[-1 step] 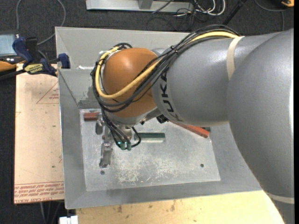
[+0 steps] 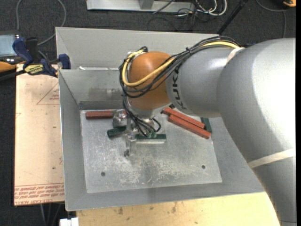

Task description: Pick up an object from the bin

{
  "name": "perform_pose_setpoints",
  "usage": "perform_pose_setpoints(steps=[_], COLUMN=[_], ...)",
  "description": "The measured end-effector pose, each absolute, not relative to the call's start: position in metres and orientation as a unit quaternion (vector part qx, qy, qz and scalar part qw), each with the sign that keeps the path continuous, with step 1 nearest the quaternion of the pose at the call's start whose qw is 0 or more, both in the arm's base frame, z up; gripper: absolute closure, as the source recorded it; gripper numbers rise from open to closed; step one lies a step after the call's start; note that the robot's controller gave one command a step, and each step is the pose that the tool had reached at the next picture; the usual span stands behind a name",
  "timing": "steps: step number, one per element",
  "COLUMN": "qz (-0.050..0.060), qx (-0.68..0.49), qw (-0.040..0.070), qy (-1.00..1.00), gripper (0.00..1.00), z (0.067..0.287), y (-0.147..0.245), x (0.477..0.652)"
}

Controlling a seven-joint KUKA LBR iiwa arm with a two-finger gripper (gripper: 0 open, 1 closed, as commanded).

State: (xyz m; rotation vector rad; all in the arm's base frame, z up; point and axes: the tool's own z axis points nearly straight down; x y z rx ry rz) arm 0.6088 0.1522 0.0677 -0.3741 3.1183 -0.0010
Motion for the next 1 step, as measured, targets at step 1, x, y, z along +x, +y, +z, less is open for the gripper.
perform_pose_setpoints(steps=[1], qz=[0.001], qx=[-0.113], qw=[0.003], qy=[0.994], gripper=[0.0], z=[0.1019], y=[0.1538], x=[0.6102])
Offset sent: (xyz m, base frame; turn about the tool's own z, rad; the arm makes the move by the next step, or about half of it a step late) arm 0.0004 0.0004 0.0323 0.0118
